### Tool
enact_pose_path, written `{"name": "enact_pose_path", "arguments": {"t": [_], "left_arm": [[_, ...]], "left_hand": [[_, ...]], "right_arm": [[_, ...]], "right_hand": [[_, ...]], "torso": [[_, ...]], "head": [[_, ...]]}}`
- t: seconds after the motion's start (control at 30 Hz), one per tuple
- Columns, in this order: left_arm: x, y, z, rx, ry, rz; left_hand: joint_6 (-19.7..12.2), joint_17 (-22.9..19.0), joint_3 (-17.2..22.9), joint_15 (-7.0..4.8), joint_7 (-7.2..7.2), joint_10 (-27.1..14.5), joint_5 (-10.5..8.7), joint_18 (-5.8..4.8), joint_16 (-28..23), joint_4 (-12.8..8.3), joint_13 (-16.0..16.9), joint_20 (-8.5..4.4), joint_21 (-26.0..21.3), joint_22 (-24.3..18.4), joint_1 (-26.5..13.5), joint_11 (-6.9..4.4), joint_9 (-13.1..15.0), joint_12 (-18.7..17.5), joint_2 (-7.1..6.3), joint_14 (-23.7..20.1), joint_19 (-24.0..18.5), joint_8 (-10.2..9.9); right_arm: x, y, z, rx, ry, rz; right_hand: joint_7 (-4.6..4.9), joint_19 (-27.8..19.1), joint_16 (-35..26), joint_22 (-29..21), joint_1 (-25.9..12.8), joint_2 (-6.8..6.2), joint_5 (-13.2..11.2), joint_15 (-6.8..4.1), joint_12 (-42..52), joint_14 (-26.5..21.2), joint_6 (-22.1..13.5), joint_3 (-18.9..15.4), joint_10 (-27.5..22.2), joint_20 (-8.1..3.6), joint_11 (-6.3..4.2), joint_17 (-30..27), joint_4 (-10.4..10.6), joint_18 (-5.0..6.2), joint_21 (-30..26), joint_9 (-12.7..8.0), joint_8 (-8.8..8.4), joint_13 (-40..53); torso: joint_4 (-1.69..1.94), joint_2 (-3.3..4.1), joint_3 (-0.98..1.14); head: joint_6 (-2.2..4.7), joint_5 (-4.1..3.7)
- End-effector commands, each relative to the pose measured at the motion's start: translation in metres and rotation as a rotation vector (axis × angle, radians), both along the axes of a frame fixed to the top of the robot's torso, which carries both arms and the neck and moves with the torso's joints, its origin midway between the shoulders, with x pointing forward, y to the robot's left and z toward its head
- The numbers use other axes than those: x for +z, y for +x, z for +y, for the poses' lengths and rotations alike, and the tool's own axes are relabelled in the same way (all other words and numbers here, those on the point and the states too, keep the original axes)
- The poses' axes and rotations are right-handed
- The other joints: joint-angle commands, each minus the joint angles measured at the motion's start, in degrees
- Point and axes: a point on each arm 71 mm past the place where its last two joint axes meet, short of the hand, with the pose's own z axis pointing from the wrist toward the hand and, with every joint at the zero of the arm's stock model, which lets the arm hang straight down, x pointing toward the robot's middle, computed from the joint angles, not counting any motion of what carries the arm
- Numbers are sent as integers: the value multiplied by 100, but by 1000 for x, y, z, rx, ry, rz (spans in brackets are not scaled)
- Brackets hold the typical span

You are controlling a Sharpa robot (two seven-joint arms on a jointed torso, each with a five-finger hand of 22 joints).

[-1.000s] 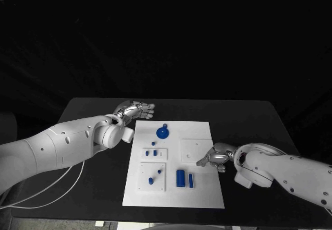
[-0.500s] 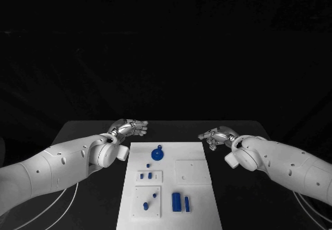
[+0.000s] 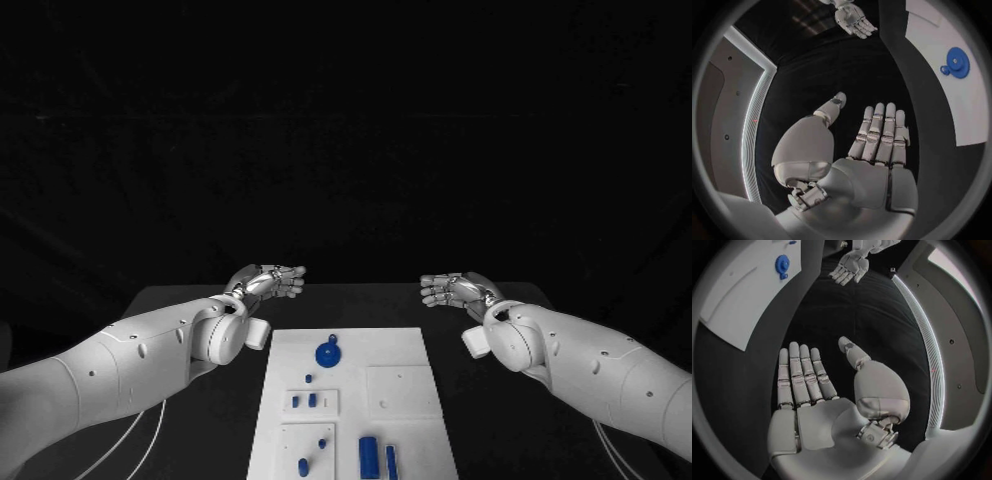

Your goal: Assemble the parts on the task board

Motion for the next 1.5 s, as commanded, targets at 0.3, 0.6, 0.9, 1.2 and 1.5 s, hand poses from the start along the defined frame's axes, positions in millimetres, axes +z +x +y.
{"name": "enact_pose_path", "arguments": {"t": [0.3, 0.6, 0.9, 1.2, 1.5], "left_arm": [[-1, -6, -6, 18, -14, -13], [1, -41, -34, 89, -56, -65], [12, -86, -60, 167, -84, -115], [15, -96, -65, 183, -88, -126], [15, -96, -65, 183, -88, -126]], "left_hand": [[-4605, -1921, -2545, -935, -971, -5977, -305, -205, -2550, 1087, -411, -399, -2854, -7105, -5631, -930, -2890, -399, 624, -4289, -2795, -1570], [-4605, -1921, -2545, -935, -971, -5977, -305, -205, -2550, 1087, -411, -399, -2854, -7105, -5631, -930, -2890, -399, 624, -4289, -2795, -1570], [-4605, -1921, -2545, -935, -971, -5977, -305, -205, -2550, 1087, -411, -399, -2854, -7105, -5631, -930, -2890, -399, 624, -4289, -2795, -1570], [-4605, -1921, -2545, -935, -971, -5977, -305, -205, -2550, 1087, -411, -399, -2854, -7105, -5631, -930, -2890, -399, 624, -4289, -2795, -1570], [-4605, -1921, -2545, -935, -971, -5977, -305, -205, -2550, 1087, -411, -399, -2854, -7105, -5631, -930, -2890, -399, 624, -4289, -2795, -1570]], "right_arm": [[4, -5, 4, -14, 31, -27], [15, -31, 24, -85, 106, -97], [30, -79, 47, -191, 179, -148], [39, -106, 56, -241, 197, -156], [39, -109, 56, -245, 198, -156]], "right_hand": [[-931, -3156, -2089, -5970, -4834, 191, -1309, -779, -1385, -4817, -4641, -2574, -5114, -1049, -829, -2958, 1650, -929, -2097, -3180, -1095, -1879], [-931, -3156, -2089, -5970, -4834, 191, -1309, -779, -1385, -4817, -4641, -2574, -5114, -1049, -829, -2958, 1650, -929, -2097, -3180, -1095, -1879], [-931, -3156, -2089, -5970, -4834, 191, -1309, -779, -1385, -4817, -4641, -2574, -5114, -1049, -829, -2958, 1650, -929, -2097, -3180, -1095, -1879], [-931, -3156, -2089, -5970, -4834, 191, -1309, -779, -1385, -4817, -4641, -2574, -5114, -1049, -829, -2958, 1650, -929, -2097, -3180, -1095, -1879], [-931, -3156, -2089, -5970, -4834, 191, -1309, -779, -1385, -4817, -4641, -2574, -5114, -1049, -829, -2958, 1650, -929, -2097, -3180, -1095, -1879]], "torso": [[54, -154, 24], [235, -599, 45], [264, -670, 48], [264, -670, 48], [264, -670, 48]], "head": [[-51, -29], [-260, -188], [-293, -213], [-293, -213], [-293, -213]]}}
